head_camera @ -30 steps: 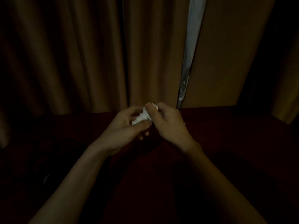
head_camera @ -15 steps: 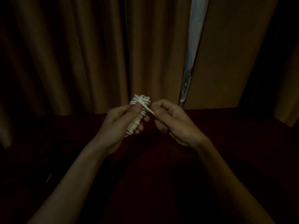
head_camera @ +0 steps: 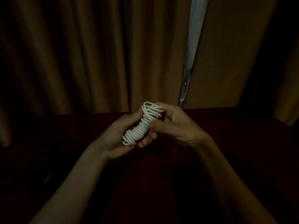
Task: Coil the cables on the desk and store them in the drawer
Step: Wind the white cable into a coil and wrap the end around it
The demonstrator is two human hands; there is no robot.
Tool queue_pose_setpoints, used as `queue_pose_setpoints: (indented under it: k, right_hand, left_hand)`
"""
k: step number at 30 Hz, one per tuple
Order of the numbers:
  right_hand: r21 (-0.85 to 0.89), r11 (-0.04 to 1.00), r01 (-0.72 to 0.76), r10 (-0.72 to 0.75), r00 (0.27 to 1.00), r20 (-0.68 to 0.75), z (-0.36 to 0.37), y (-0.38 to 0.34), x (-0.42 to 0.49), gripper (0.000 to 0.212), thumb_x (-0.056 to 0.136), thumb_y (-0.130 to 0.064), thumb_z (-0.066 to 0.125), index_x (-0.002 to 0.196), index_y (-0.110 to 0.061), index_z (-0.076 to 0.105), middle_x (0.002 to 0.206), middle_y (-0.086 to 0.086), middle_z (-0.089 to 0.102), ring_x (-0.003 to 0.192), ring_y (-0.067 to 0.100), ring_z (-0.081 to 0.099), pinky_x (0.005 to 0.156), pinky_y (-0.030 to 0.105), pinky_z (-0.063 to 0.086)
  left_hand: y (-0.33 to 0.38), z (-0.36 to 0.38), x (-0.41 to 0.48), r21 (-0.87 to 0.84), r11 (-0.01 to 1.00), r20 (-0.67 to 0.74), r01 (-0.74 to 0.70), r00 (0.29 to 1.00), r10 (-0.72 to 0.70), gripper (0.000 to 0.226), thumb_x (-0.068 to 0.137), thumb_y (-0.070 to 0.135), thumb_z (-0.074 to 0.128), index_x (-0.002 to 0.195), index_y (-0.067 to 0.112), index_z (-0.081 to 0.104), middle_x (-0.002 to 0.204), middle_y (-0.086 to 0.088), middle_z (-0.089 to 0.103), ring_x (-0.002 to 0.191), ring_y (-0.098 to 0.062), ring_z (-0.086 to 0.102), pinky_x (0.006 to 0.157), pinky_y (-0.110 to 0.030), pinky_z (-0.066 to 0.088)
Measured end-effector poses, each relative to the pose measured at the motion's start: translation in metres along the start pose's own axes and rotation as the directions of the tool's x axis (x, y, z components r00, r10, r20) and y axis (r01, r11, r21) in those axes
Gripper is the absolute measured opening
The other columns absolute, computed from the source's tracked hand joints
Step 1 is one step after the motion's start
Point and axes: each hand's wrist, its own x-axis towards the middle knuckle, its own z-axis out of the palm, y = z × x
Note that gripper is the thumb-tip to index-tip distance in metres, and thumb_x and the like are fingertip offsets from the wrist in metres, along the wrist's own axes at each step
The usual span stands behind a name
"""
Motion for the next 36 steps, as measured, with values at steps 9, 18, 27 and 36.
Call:
queue_pose_setpoints:
  k: [9,18,27,36]
  right_hand:
    - [-0.155,0.977,-0.145,0.071,0.912,-0.405,-0.001,0.012,0.01,0.049,0.084,-0.047,0.077,0.114,-0.01,0.066,0.083,0.007,0.064,0.062,0.008,0.056,0.05,0.021,0.041]
    - [-0.265,0.951,-0.16,0.015,0.879,-0.476,0.01,0.012,0.015,0.061,0.081,-0.063,0.073,0.108,-0.008,0.071,0.08,-0.003,0.076,0.075,0.014,0.074,0.067,0.044,0.06]
    - [-0.087,0.996,-0.027,0.004,0.966,-0.257,-0.003,0.004,0.004,0.042,0.088,-0.023,0.069,0.121,-0.002,0.056,0.1,0.006,0.07,0.093,0.012,0.068,0.083,0.024,0.054]
    - [-0.248,0.968,0.032,-0.085,0.975,-0.206,0.005,0.002,0.006,0.032,0.099,-0.002,0.058,0.131,-0.003,0.058,0.115,-0.003,0.068,0.107,0.007,0.065,0.091,0.022,0.051]
  left_hand:
    - [-0.002,0.001,0.004,0.708,0.699,-0.295,-0.096,0.86,0.417,0.034,0.102,0.016,0.058,0.135,0.015,0.055,0.102,-0.001,0.074,0.073,-0.022,0.074,0.063,-0.034,0.058]
    - [-0.014,-0.001,0.007,0.964,0.234,-0.059,-0.128,0.753,0.655,0.036,0.098,0.018,0.062,0.134,0.015,0.057,0.108,0.011,0.073,0.094,0.002,0.069,0.077,-0.013,0.05]
    - [0.002,0.004,0.006,0.205,0.961,-0.285,-0.184,0.928,0.238,0.037,0.096,0.033,0.049,0.113,0.002,0.059,0.069,-0.013,0.058,0.044,-0.015,0.047,0.037,-0.02,0.033]
    - [0.001,0.012,0.003,0.307,0.938,-0.256,-0.161,0.935,0.245,0.025,0.081,0.05,0.072,0.095,0.03,0.075,0.066,-0.002,0.056,0.046,-0.008,0.042,0.039,-0.017,0.028]
